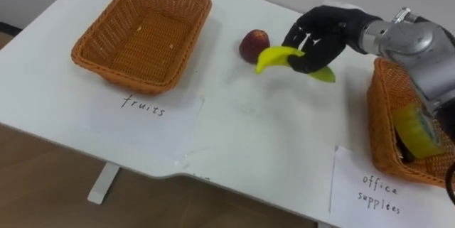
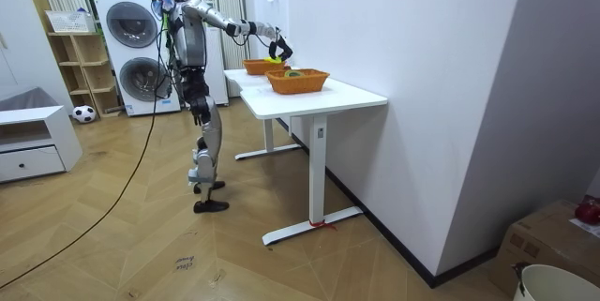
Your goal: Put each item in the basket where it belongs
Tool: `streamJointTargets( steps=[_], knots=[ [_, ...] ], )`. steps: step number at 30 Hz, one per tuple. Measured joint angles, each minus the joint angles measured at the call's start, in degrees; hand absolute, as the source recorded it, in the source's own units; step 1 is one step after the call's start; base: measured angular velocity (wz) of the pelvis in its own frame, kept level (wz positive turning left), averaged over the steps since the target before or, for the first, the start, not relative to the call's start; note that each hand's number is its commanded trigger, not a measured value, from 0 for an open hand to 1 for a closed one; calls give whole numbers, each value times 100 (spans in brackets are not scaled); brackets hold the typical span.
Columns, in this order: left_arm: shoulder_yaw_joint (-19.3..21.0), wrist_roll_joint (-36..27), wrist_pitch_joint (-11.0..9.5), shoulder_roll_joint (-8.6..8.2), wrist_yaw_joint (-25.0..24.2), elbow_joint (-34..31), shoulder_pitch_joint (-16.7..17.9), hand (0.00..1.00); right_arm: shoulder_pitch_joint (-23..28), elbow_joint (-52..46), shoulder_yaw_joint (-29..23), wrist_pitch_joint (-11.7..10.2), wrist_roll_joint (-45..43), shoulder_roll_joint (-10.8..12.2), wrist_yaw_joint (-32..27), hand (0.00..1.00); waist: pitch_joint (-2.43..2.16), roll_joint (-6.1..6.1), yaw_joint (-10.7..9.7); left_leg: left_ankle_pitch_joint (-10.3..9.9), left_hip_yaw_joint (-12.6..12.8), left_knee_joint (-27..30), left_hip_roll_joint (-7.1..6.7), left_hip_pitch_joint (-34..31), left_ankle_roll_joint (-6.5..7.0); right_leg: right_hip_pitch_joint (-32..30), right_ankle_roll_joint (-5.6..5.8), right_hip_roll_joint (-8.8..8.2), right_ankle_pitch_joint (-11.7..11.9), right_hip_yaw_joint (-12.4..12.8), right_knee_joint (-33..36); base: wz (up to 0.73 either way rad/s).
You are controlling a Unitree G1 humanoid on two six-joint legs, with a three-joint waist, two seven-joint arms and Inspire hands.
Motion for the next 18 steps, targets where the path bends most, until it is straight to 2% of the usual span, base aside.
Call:
streamJointTargets(
  steps=[4, 6, 9, 18],
  knots=[
    [225, -2, 19, -142, -1, -168, 144, 0, 31, -332, -452, 21, -2, 0, -23, 100, -32, 54, 1, 0, 7, -29, -2, 58, 0, 41, 0, -3, 0, 0, 1, 0],
    [227, -2, 21, -166, -2, -180, 164, 0, 34, -400, -538, 17, -1, 0, -33, 100, -30, 75, 11, 0, 7, -57, 0, 134, 0, 105, 1, 0, 0, 0, -10, 0],
    [229, -1, 21, -199, -7, -269, 236, 0, 43, -401, -547, 16, -3, 0, -39, 100, -63, 128, 12, 0, 6, -130, 3, 283, -1, 222, 3, 3, -2, -1, -12, 0],
    [231, 14, 19, -244, -82, -345, 264, 0, 46, -645, -554, 1, -38, 1, -93, 100, -46, 166, 13, 0, -27, -150, 0, 382, -1, 315, 3, 3, -2, -6, -10, 1]
  ],
)
